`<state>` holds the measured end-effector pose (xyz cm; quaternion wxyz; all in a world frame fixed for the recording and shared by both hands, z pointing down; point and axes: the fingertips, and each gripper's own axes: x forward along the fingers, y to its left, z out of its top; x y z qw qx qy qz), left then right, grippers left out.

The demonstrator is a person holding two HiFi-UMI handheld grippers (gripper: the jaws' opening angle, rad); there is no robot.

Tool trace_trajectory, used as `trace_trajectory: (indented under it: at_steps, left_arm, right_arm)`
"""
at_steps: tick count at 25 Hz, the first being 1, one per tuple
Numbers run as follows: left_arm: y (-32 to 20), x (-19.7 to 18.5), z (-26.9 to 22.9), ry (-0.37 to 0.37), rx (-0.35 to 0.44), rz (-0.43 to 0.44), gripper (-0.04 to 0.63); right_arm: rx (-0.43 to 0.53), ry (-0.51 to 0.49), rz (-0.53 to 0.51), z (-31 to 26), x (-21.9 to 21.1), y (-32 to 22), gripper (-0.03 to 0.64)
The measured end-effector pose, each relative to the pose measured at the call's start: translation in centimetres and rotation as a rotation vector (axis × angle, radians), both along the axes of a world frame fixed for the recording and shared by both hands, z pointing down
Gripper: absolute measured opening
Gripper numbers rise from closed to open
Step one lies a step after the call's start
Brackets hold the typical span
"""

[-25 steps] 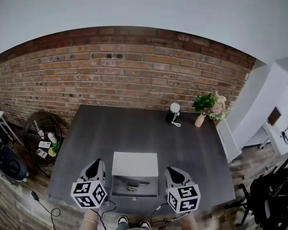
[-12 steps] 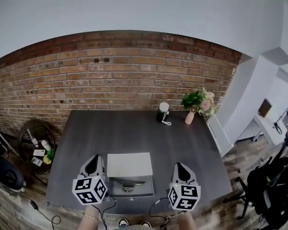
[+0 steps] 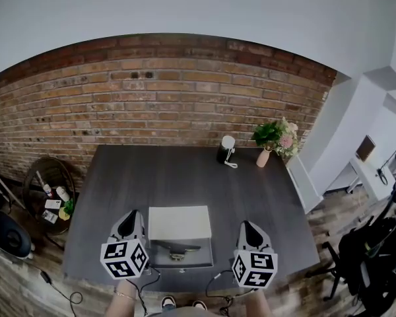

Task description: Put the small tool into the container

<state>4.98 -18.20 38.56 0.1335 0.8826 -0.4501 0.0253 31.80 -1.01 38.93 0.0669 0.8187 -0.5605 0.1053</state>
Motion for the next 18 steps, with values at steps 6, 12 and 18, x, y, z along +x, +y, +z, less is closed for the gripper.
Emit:
trace_trajectory:
  at_steps: [6,12,18]
  left_arm:
    - [-0.38,-0.43,0.3,-0.003,-0.011,-0.001,0.008]
    - [-0.51,-0.39,0.66,-0.003,-0.019,0.003,0.008]
    - [-0.64,0.06,0.96,-0.005,-0.026,0.007,0.008]
  right_arm:
    - [-0.01,0.002,-0.005,0.17,-0.46,-0.56,0.002]
    - [-0.005,-0.002,-0.004,0.19,-0.46,-0.61,0.002]
    - [-0.001,-0.002,-0.001,0.16,-0.11,-0.66,0.002]
